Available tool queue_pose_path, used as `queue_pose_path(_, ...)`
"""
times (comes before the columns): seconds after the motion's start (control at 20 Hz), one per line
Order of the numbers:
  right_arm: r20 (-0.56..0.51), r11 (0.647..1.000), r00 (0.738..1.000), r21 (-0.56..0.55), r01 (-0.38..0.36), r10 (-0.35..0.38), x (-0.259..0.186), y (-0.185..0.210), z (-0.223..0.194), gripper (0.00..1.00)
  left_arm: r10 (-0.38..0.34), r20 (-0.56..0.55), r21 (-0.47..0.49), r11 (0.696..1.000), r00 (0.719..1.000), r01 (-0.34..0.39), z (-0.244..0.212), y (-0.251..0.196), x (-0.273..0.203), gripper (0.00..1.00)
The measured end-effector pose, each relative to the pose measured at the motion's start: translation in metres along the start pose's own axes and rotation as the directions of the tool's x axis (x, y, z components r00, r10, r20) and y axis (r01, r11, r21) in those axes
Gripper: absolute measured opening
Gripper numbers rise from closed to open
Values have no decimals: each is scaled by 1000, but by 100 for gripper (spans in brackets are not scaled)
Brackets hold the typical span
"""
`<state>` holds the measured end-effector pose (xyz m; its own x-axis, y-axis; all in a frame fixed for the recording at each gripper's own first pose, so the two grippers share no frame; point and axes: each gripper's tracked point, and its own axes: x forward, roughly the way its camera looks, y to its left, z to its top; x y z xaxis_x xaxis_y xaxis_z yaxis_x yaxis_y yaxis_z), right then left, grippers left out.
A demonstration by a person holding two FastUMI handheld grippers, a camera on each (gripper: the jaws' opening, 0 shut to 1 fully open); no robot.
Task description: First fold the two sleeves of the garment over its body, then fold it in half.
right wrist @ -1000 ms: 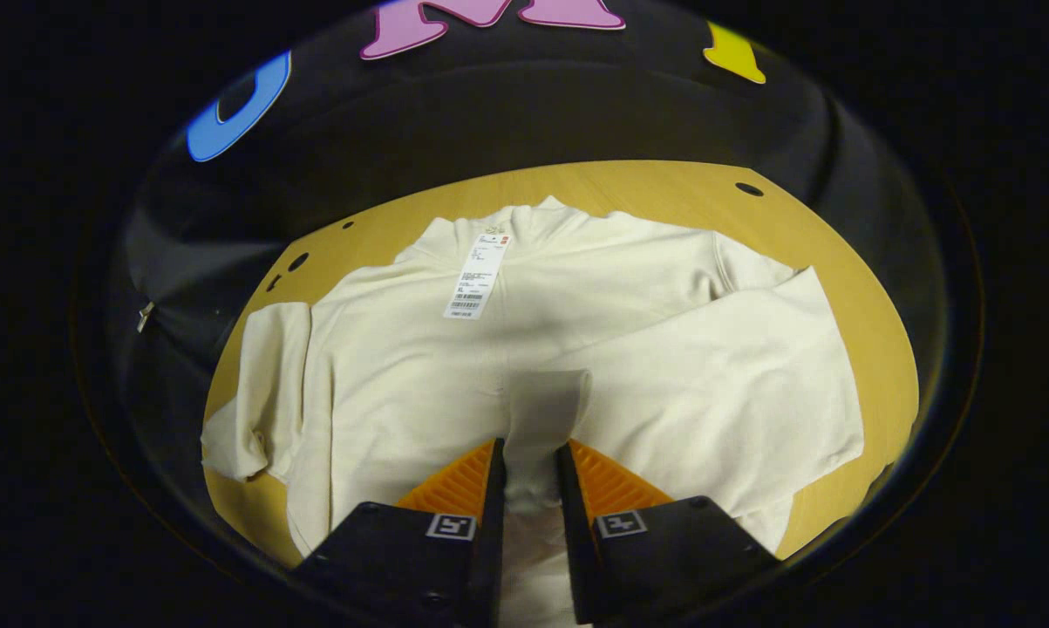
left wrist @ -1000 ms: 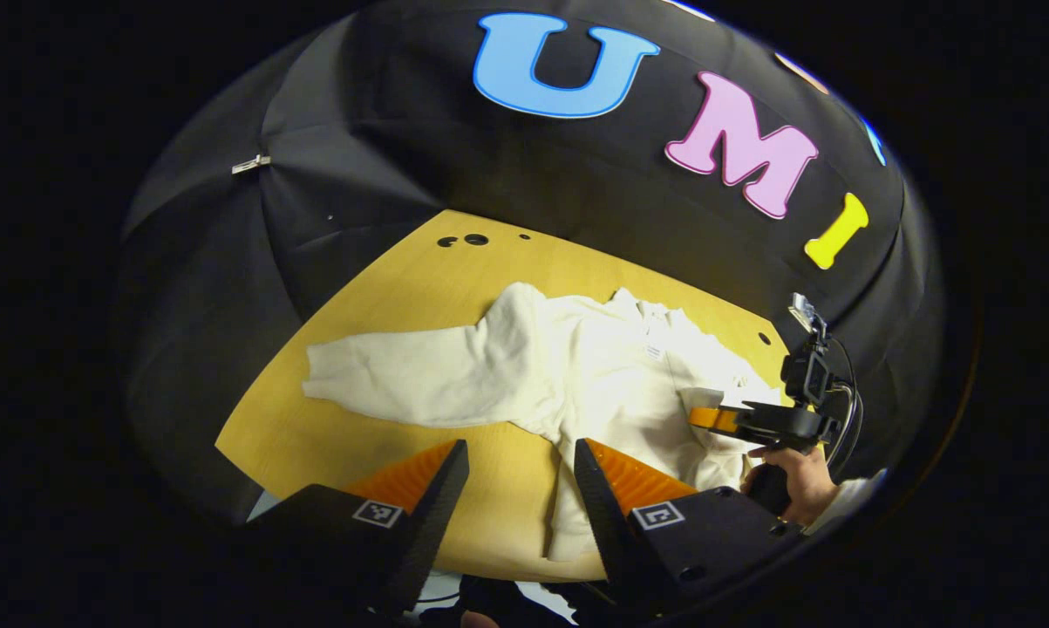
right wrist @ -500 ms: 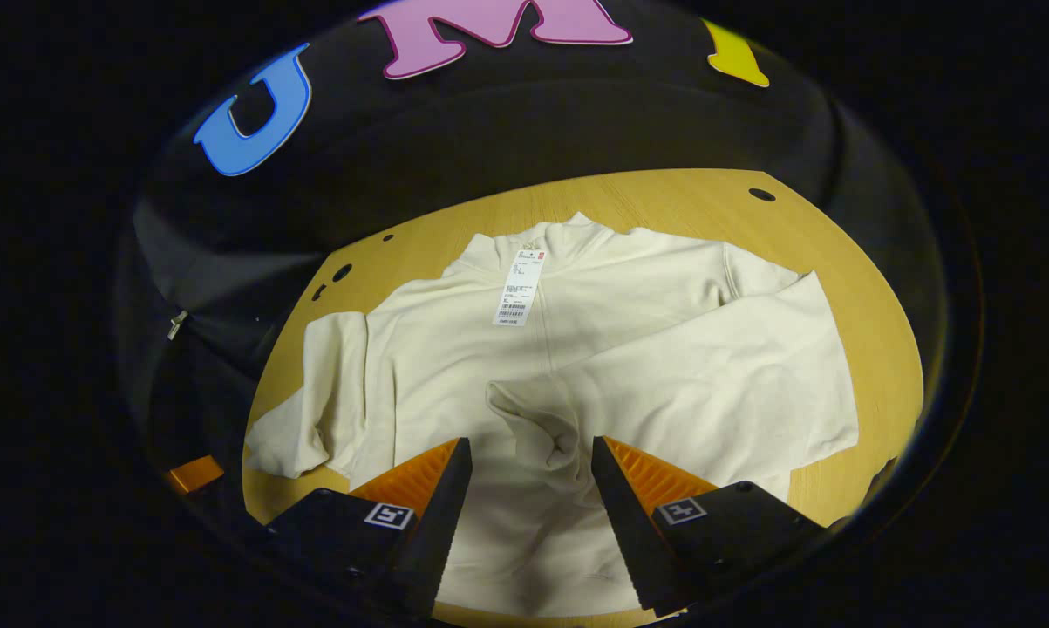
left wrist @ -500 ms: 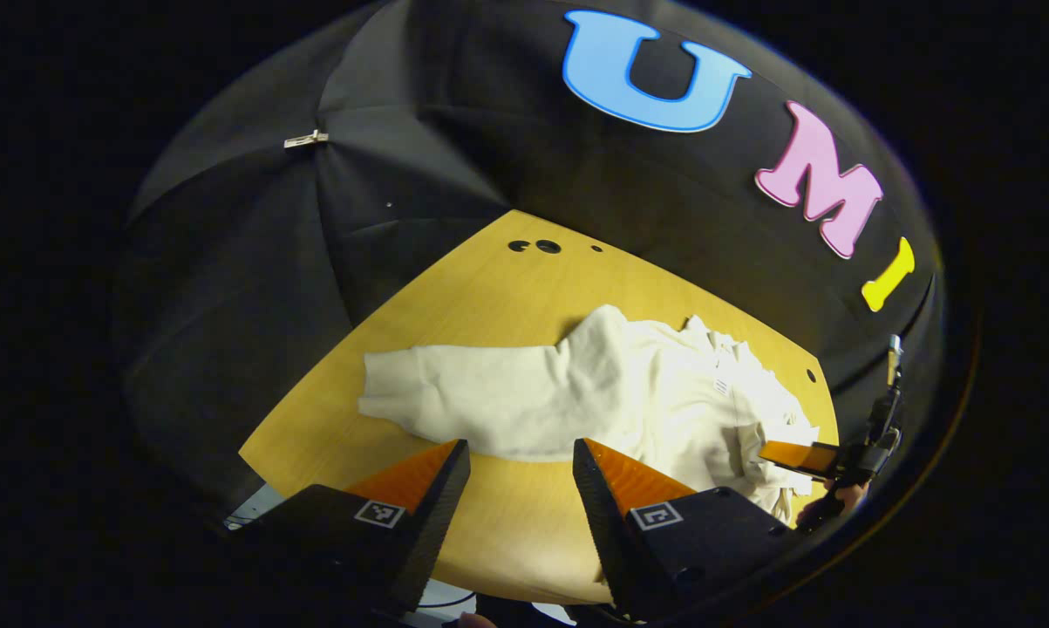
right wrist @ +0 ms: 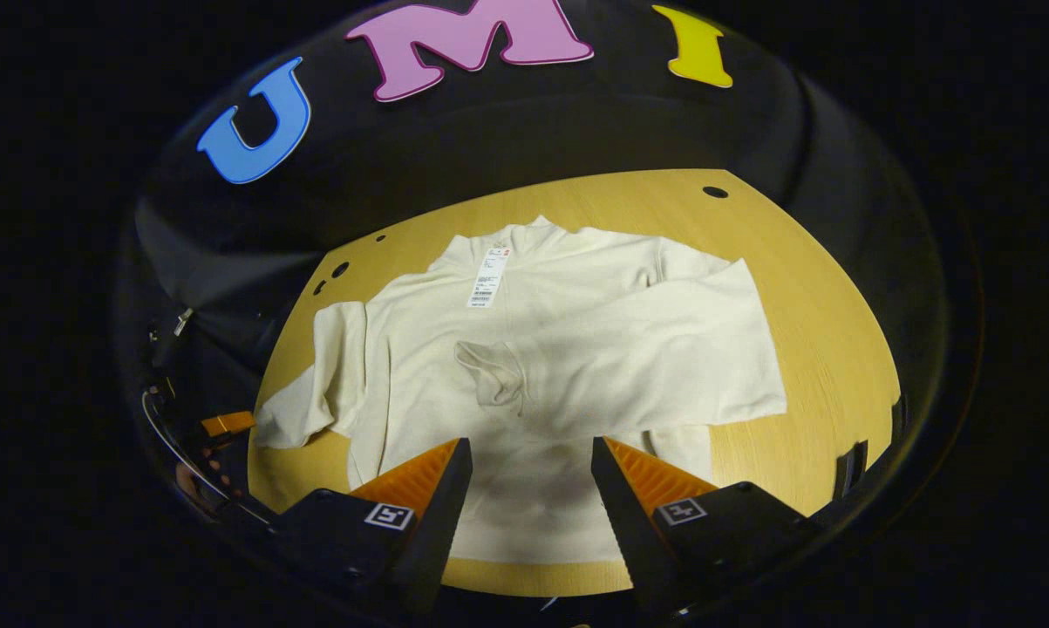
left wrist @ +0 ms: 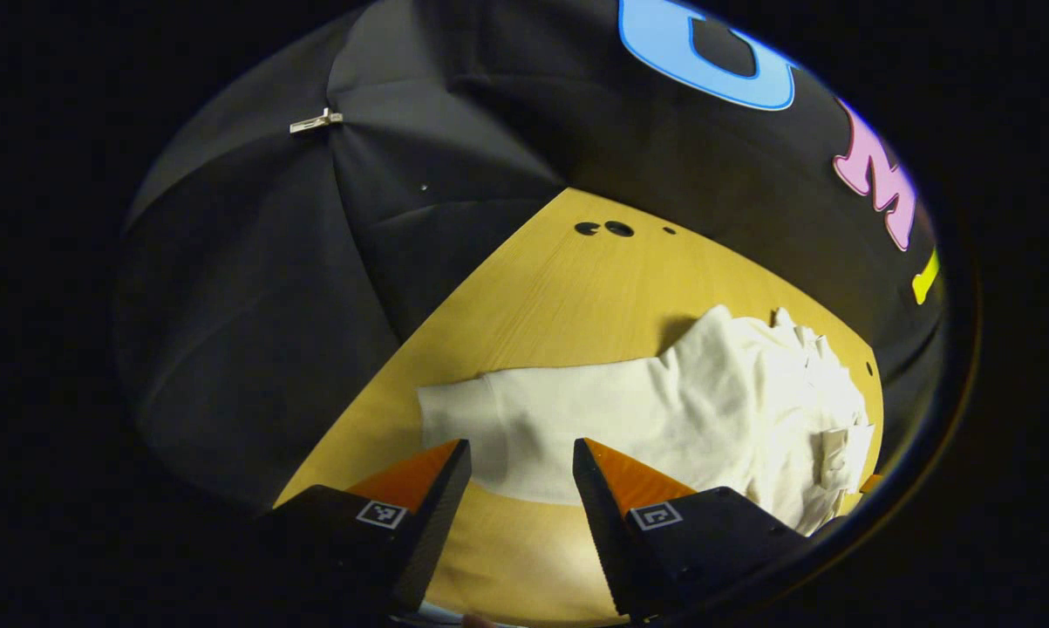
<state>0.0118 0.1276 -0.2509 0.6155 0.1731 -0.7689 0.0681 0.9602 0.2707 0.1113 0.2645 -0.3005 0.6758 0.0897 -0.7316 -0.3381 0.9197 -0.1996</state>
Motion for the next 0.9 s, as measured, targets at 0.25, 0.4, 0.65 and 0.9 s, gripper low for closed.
queue_pose_path(0.25,-10,998,999,46,47,-46,-15,-32,-3,85,64,-50,-7,998,997,-64,-5,24,34,77)
queue_pose_path(0.4,-5,997,998,54,60,-59,-18,-41,-2,85,83,-97,-3,996,992,-84,-13,33,46,76)
queue_pose_path(0.65,-15,996,999,86,39,-38,-17,-39,-4,85,92,-121,113,990,988,-78,-7,32,56,78)
queue_pose_path(0.9,-9,996,1000,87,14,-13,-20,-35,-4,85,37,-114,208,978,993,-12,-9,21,59,67)
